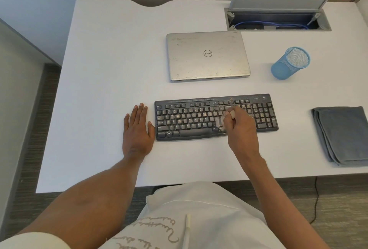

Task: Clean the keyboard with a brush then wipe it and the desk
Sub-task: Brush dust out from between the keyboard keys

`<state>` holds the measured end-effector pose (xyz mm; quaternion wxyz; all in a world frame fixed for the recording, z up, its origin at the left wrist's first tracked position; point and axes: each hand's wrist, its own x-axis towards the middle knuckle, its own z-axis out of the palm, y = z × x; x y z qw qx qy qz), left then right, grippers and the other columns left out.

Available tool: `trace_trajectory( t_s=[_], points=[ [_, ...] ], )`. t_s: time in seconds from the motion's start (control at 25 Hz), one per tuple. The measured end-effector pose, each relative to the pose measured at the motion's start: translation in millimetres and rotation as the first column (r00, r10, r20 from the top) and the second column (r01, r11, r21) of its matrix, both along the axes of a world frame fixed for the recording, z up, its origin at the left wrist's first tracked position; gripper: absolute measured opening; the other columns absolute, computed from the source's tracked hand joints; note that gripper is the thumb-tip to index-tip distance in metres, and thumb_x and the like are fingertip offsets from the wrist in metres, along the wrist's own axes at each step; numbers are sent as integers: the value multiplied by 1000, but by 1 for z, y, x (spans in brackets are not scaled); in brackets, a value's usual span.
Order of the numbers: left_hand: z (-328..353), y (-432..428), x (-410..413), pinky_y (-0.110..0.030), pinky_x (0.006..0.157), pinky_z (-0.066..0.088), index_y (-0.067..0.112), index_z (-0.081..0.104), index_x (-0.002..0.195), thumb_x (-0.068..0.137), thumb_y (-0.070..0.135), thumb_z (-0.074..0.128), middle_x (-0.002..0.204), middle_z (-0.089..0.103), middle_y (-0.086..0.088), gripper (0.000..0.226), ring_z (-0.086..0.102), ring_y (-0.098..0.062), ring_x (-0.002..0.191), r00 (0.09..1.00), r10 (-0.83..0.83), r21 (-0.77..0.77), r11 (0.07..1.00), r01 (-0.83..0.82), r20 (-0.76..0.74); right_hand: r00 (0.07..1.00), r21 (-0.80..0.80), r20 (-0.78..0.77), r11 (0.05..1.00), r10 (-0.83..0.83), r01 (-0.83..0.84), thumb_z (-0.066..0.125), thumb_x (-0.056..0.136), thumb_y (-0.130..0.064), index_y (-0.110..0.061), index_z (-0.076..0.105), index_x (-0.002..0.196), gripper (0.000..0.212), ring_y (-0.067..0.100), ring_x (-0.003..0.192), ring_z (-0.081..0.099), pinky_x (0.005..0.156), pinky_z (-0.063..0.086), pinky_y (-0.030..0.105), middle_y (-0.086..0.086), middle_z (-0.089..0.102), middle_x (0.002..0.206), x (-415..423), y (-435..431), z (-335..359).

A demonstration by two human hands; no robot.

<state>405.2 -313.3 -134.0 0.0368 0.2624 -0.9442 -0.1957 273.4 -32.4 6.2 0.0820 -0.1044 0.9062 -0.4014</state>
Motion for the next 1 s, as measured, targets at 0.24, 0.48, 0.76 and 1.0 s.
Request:
trace_trajectory(
  t_s=[0.24,0.48,0.76,1.0],
  points=[
    [-1,0,0,-39,134,2,16,30,167,106,34,29,176,22,4,63,8,-9,164,1000,5,4,1000,-5,2,997,51,36,997,61,-63,45,106,-14,-8,59,94,20,26,73,55,60,39,39,8,61,80,2,1,-11],
    [0,0,0,-40,134,2,17,30,167,106,35,28,176,22,5,64,8,-9,164,1000,5,12,1000,-5,1,997,3,-66,999,51,-51,48,106,-11,-10,62,99,16,19,75,53,64,40,28,3,60,83,2,0,-3],
    [2,0,0,-40,134,3,16,30,167,106,35,27,176,22,4,64,9,-10,164,1000,8,20,1000,-8,-8,996,113,61,991,67,-73,45,106,-17,-8,56,89,23,28,75,55,62,45,45,6,59,80,8,12,-13],
    [1,0,0,-40,134,2,16,30,167,106,34,28,176,22,4,63,9,-10,164,1000,6,20,1000,-6,-3,998,-5,-60,1000,15,-15,48,107,-15,-10,64,109,17,19,83,56,68,46,32,0,62,92,14,10,-4]
  ],
)
